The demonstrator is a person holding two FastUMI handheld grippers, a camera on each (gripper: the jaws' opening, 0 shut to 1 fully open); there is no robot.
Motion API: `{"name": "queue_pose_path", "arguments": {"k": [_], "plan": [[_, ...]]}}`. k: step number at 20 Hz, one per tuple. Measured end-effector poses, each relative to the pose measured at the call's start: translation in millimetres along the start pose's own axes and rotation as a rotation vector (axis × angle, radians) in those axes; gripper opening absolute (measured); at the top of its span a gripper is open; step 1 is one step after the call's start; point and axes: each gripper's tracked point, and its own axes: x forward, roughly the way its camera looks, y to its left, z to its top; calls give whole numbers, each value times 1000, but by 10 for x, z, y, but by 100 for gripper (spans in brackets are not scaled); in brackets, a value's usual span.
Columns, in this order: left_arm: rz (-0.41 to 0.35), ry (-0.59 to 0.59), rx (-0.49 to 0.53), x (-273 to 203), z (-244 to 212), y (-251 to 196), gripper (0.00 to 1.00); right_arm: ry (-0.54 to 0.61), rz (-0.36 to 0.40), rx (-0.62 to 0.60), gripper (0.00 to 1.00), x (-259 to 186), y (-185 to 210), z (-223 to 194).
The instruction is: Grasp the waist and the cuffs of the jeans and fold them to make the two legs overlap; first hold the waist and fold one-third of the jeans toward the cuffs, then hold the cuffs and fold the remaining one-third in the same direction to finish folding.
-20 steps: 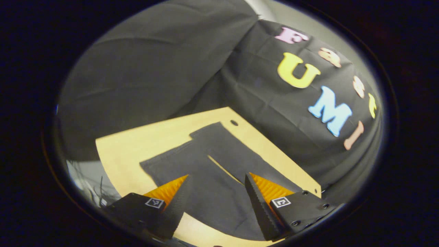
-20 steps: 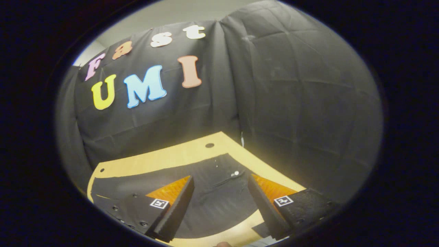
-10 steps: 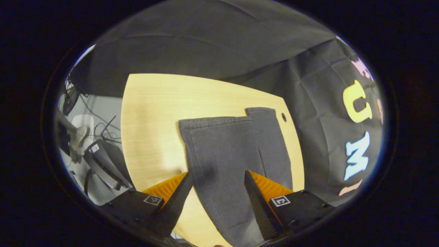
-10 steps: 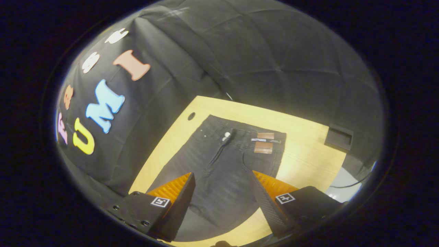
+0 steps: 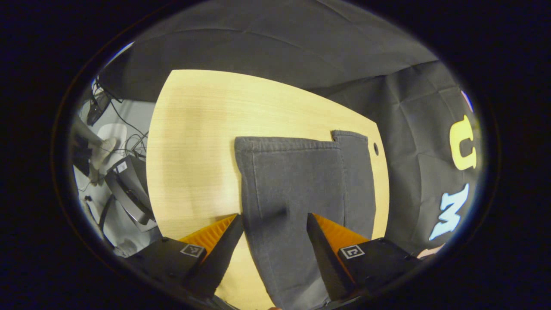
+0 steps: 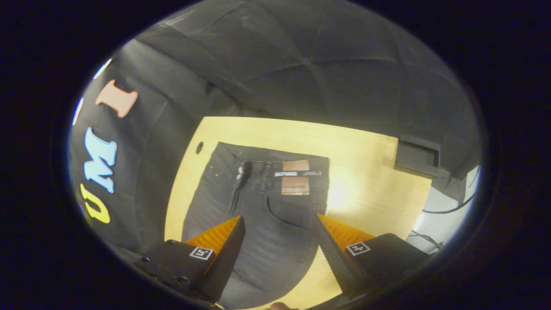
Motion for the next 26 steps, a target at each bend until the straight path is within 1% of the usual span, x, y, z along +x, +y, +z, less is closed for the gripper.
{"name": "queue_pose_path", "arguments": {"k": [2,3,5,6,7,9,10,11,12,13,14,15,16,17,18,20,21,22,23,24,25,26], "plan": [[6,7,3,79,-5,-77,98,25,-65,20,95,116,-133,-47],[5,12,-3,103,-5,-110,98,52,-76,33,95,181,-139,-99],[-6,20,-17,130,8,-156,98,106,-74,59,95,237,-119,-199],[-16,24,-27,145,14,-190,93,104,-67,64,95,269,-88,-193],[-23,30,-35,164,19,-204,98,112,-77,70,94,280,-77,-192],[-31,43,-33,210,17,-261,98,144,-118,46,93,307,-61,-196],[-31,48,-22,233,10,-283,100,166,-152,12,92,337,-75,-218],[-31,58,-6,265,-16,-310,96,194,-203,-47,88,354,-102,-242],[-39,58,1,313,-40,-365,96,207,-255,-94,83,349,-153,-247],[-37,59,5,325,-47,-397,94,212,-288,-125,78,345,-160,-240],[-35,61,7,356,-47,-408,90,218,-312,-156,62,364,-184,-247],[-31,66,-2,383,-60,-372,84,208,-334,-166,57,371,-226,-226],[-44,68,-16,399,-54,-362,70,198,-322,-159,42,355,-215,-212],[-45,69,-26,433,-66,-316,64,189,-295,-151,37,358,-222,-220],[-56,71,-36,428,-65,-311,57,180,-254,-124,28,377,-200,-205],[-66,73,-47,449,-78,-252,48,178,-193,-69,17,365,-198,-216],[-85,76,-52,433,-79,-271,35,178,-161,-39,14,371,-203,-225],[-86,83,-48,430,-93,-233,22,181,-129,-10,9,384,-201,-221],[-103,89,-76,354,-170,-216,21,186,-96,27,7,376,-207,-228],[-117,96,-90,424,-95,-223,13,193,-63,62,4,369,-193,-221],[-137,112,-103,398,-102,-181,13,210,-22,100,2,357,-211,-231],[-132,112,-126,384,-85,-132,13,219,4,129,1,353,-199,-230]]}}
